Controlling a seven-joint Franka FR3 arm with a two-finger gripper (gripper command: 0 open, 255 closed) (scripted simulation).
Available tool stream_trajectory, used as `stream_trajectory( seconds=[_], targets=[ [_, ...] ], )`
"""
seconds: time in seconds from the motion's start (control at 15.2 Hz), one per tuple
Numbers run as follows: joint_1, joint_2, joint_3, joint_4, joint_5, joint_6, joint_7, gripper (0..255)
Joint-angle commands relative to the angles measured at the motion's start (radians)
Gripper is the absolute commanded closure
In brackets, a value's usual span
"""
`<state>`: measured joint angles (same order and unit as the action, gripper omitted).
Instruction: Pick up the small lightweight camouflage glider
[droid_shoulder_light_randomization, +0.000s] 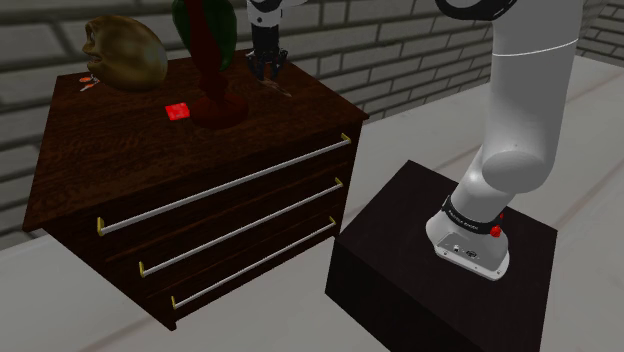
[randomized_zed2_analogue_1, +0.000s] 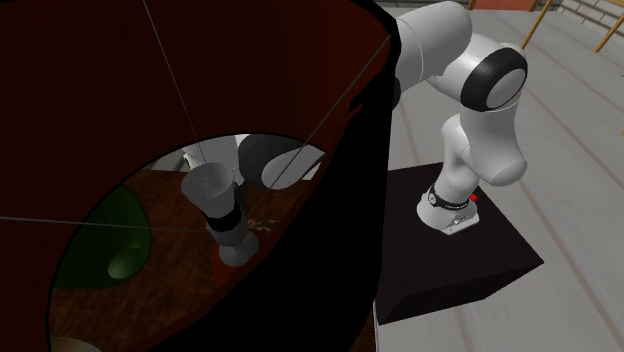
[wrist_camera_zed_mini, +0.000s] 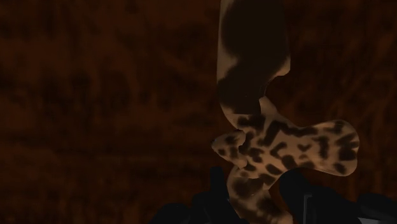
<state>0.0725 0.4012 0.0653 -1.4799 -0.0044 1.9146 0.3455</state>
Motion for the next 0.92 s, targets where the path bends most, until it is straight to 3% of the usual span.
stream_trajectory(
  seconds=[0.0,0.86],
  targets=[
    [0.0,0.0,0.0,0.0,0.0,0.0,0.0,255],
    [0.002,-0.004,0.001,0.14,0.0,-0.144,0.002,255]
  ],
)
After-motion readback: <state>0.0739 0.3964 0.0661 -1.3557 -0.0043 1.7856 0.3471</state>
